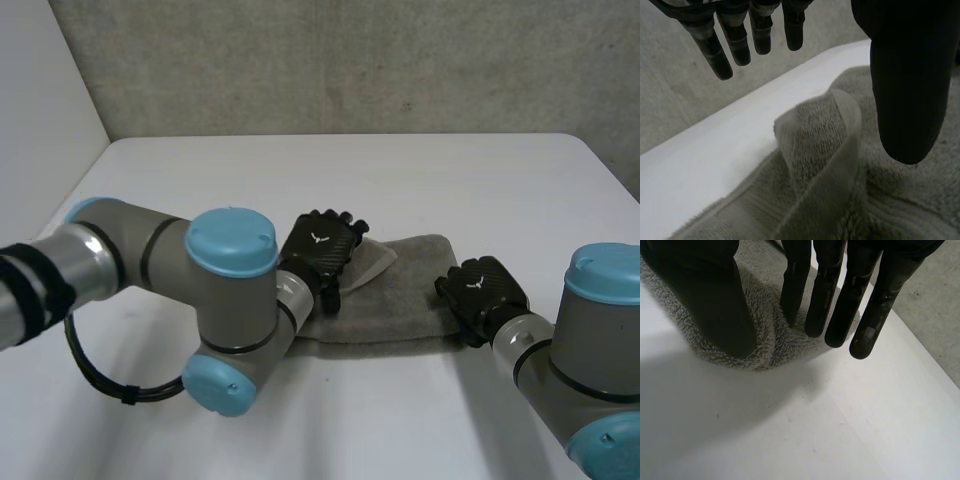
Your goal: Fold the towel.
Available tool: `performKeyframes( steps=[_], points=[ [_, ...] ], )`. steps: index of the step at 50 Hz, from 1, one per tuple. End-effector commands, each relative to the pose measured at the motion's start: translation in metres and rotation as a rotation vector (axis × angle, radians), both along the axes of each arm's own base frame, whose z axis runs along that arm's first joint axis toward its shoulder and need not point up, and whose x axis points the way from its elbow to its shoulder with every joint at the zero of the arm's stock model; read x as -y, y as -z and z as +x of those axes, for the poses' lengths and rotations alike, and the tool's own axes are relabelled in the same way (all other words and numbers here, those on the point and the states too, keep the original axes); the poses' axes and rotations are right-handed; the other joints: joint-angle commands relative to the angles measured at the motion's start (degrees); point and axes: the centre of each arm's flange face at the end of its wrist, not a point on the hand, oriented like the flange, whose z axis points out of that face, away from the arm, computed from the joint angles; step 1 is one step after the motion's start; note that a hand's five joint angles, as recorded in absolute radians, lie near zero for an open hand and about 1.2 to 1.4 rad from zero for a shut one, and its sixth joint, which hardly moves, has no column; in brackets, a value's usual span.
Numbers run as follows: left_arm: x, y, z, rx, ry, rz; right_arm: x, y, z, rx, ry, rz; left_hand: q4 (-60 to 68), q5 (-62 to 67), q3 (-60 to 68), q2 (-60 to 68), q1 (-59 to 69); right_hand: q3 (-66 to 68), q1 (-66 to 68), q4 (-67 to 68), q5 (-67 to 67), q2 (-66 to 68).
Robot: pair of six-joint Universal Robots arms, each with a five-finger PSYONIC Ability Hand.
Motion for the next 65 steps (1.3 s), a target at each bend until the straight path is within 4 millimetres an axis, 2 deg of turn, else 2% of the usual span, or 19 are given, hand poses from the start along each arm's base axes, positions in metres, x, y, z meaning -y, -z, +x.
performKeyframes(
  steps=[1,10,14,20,24,27,34,38,41,43,49,52,54,55,57,60,62,63,65],
  points=[
    [0.017,0.01,-0.001,0.007,-0.032,-0.009,-0.001,0.001,0.0,-0.002,-0.001,0.002,2.0,2.4,2.0,2.0,2.1,8.9,17.1,8.9,10.8,9.3],
    [0.056,-0.01,0.043,0.02,-0.305,-0.053,0.002,-0.001,-0.001,-0.02,-0.004,-0.019,2.5,2.9,2.5,2.5,2.6,30.1,38.4,30.2,32.1,30.6],
    [0.051,-0.014,0.053,0.036,-0.353,-0.052,0.002,-0.003,0.0,-0.041,-0.012,-0.034,2.2,2.6,2.2,2.2,2.3,30.2,38.4,30.2,32.1,30.6],
    [0.011,-0.003,0.056,0.095,-0.3,0.005,0.005,-0.011,0.005,-0.099,-0.028,-0.1,1.8,2.2,1.8,1.8,2.0,30.2,38.4,30.2,32.1,30.6],
    [-0.015,-0.018,0.049,0.078,-0.246,-0.014,0.002,-0.029,0.029,-0.119,-0.091,-0.196,1.3,1.7,1.3,1.3,1.5,30.2,38.4,30.2,32.1,30.6],
    [-0.019,-0.029,0.051,0.059,-0.254,-0.028,-0.002,-0.045,0.049,-0.119,-0.145,-0.274,1.1,1.5,1.2,1.2,1.3,30.2,38.4,30.2,32.1,30.6],
    [-0.001,-0.045,0.076,0.044,-0.341,-0.046,-0.026,-0.064,0.099,-0.104,-0.307,-0.392,1.0,1.4,1.0,1.0,1.1,30.2,38.4,30.2,32.1,30.6],
    [0.018,-0.054,0.112,0.039,-0.45,-0.05,-0.053,-0.055,0.133,-0.082,-0.444,-0.406,1.0,1.4,1.0,1.0,1.1,30.2,38.4,30.2,32.1,30.6],
    [0.023,-0.056,0.122,0.038,-0.48,-0.05,-0.075,-0.04,0.154,-0.06,-0.571,-0.389,0.8,1.2,0.8,0.8,1.0,30.2,38.4,30.2,32.1,30.6],
    [0.029,-0.059,0.137,0.034,-0.525,-0.052,-0.085,-0.031,0.162,-0.049,-0.633,-0.374,0.6,1.0,0.6,0.7,0.8,30.2,38.4,30.2,32.1,30.6],
    [0.035,-0.065,0.15,0.025,-0.562,-0.062,-0.105,0.003,0.18,-0.031,-0.784,-0.308,0.0,0.4,0.0,0.0,0.1,30.2,38.4,30.2,32.1,30.6],
    [0.038,-0.067,0.149,0.013,-0.561,-0.075,-0.105,0.006,0.181,-0.032,-0.79,-0.306,-0.2,0.2,-0.2,-0.2,-0.1,30.2,38.4,30.2,32.1,30.6],
    [0.039,-0.072,0.145,-0.007,-0.546,-0.097,-0.101,-0.001,0.182,-0.02,-0.762,-0.317,-0.2,0.2,-0.2,-0.2,-0.1,8.2,16.4,8.2,10.1,8.6],
    [0.039,-0.072,0.145,-0.007,-0.546,-0.097,-0.101,-0.001,0.182,-0.02,-0.761,-0.317,-0.2,0.2,-0.2,-0.2,-0.1,8.0,16.3,8.1,10.0,8.5],
    [0.039,-0.077,0.136,-0.034,-0.496,-0.116,-0.094,-0.026,0.177,0.037,-0.672,-0.325,-0.2,0.2,-0.2,-0.2,-0.1,-19.1,-10.8,-19.1,-17.1,-18.7],
    [0.039,-0.081,0.131,-0.052,-0.461,-0.125,-0.087,-0.045,0.172,0.094,-0.603,-0.318,-0.2,0.2,-0.2,-0.2,-0.1,-30.5,-22.2,-30.5,-28.5,-30.1],
    [0.034,-0.088,0.116,-0.1,-0.377,-0.133,-0.051,-0.075,0.146,0.227,-0.406,-0.272,0.1,0.5,0.1,0.2,0.3,-39.1,-30.8,-39.0,-37.1,-38.6],
    [0.034,-0.088,0.116,-0.1,-0.377,-0.133,-0.051,-0.075,0.146,0.228,-0.405,-0.272,0.1,0.5,0.1,0.2,0.3,-39.1,-30.8,-39.0,-37.1,-38.6],
    [0.028,-0.092,0.101,-0.159,-0.312,-0.126,-0.022,-0.096,0.117,0.363,-0.25,-0.211,0.3,0.7,0.3,0.3,0.5,-39.8,-31.6,-39.8,-37.9,-39.4]
  ],
)
